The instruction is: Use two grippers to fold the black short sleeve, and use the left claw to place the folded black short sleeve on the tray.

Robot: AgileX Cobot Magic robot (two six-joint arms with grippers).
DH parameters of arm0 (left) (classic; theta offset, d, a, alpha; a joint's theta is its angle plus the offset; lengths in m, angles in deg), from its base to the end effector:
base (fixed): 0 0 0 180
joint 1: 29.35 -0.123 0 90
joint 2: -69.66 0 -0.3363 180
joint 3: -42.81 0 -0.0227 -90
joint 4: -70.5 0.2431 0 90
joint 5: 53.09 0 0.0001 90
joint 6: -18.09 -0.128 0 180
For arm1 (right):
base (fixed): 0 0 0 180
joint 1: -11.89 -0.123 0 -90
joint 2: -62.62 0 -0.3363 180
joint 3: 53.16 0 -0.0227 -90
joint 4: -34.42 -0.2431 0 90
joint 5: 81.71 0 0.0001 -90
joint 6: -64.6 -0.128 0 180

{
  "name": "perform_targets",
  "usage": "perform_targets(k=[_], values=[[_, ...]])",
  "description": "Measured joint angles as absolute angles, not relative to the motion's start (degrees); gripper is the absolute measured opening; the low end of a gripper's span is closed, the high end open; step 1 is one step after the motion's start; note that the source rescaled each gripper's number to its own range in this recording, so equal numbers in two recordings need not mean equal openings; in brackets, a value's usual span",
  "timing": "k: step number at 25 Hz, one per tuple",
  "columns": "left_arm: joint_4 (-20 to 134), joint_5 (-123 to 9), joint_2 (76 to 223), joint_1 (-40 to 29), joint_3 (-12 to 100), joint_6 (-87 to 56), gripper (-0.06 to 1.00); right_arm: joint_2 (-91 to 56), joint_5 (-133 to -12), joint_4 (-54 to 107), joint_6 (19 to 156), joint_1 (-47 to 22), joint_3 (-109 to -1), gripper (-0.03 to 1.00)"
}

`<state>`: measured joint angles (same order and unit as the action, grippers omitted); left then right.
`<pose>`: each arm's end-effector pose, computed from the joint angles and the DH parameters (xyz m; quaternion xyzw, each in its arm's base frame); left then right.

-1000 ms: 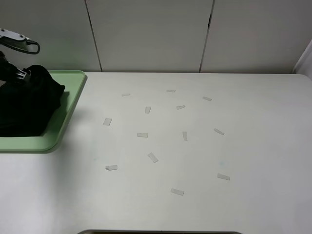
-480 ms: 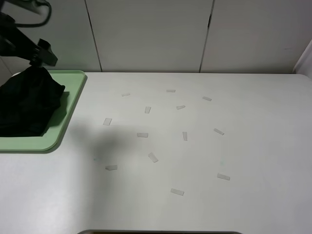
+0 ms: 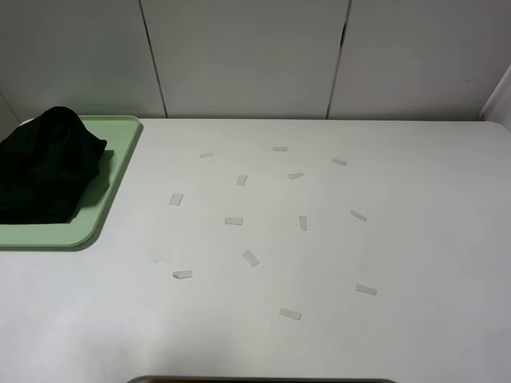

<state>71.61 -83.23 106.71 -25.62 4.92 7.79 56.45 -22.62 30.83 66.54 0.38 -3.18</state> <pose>0.0839 -0.0042 0.3773 0.1006 0.7873 0.0438 0.6067 -0.0303 0.0009 0.2589 -0.0996 0.8382 0.0759 0.5308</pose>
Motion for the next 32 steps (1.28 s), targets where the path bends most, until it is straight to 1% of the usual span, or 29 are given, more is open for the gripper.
perform_targets(k=[6, 15, 22, 27, 32], values=[[71.6, -98.7, 93.3, -25.6, 4.6, 8.1, 1.0, 56.4, -22.6, 30.8, 66.5, 0.4, -3.2, 1.0], [73.4, -110.8, 76.7, -25.6, -0.3, 11.4, 1.0, 56.4, -22.6, 30.8, 66.5, 0.4, -3.2, 1.0], [72.2, -116.0, 75.9, -25.6, -2.3, 15.2, 1.0, 56.4, -22.6, 30.8, 66.5, 0.4, -3.2, 1.0], [71.1, -115.3, 75.8, -25.6, -6.9, 15.8, 1.0, 56.4, -22.6, 30.6, 66.5, 0.4, -3.2, 1.0], [70.8, -114.6, 75.8, -25.6, -7.3, 16.1, 1.0, 56.4, -22.6, 30.6, 66.5, 0.4, -3.2, 1.0]])
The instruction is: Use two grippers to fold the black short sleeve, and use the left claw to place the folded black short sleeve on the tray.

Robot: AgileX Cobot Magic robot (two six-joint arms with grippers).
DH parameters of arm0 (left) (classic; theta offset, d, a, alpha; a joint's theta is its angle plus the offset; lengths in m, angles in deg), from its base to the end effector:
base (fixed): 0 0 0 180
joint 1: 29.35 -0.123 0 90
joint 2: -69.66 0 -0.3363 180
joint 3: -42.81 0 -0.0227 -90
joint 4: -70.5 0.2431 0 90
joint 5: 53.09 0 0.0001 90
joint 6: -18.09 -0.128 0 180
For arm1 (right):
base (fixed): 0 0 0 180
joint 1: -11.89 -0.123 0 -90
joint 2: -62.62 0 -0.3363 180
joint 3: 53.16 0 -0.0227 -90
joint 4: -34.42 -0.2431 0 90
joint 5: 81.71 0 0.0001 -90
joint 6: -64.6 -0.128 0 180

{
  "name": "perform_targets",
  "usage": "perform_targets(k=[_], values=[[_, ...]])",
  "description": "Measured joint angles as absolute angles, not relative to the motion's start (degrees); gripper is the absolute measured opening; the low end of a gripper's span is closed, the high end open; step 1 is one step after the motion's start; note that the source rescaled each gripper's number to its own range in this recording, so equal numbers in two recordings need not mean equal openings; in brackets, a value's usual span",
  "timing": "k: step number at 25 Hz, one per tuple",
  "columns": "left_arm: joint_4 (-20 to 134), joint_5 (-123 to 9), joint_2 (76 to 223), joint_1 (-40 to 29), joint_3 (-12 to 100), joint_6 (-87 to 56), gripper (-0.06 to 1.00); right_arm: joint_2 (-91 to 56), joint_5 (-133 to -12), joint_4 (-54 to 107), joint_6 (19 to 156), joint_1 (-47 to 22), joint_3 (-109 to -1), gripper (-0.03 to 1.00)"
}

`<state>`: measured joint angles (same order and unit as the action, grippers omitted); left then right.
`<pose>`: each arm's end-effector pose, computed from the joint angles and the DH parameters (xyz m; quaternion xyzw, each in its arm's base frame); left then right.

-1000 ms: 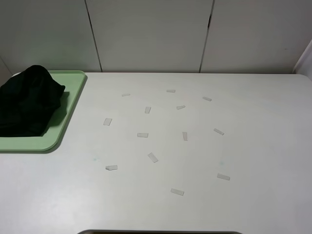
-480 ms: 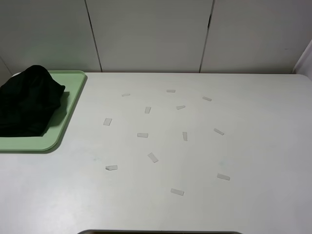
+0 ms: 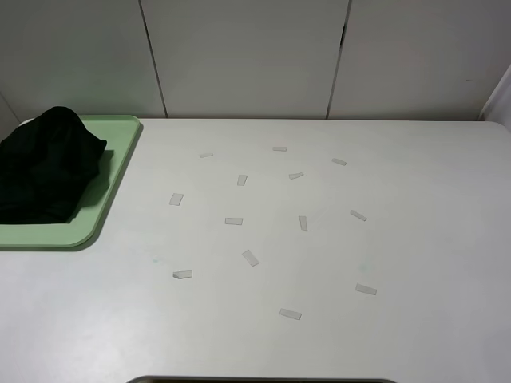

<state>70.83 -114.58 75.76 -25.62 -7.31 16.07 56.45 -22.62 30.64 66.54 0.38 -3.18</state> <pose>-0.0316 0.0027 0.2532 0.0428 0.8548 -0.0048 0.5172 -0.0304 0.0012 0.2589 -0.0997 0.8381 0.0775 0.5306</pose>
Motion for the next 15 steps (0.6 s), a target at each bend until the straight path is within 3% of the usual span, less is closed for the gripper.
perform_targets(k=[15], values=[[70.5, -114.6, 75.8, -25.6, -7.3, 16.2, 1.0, 56.4, -22.6, 30.2, 66.5, 0.4, -3.2, 1.0]])
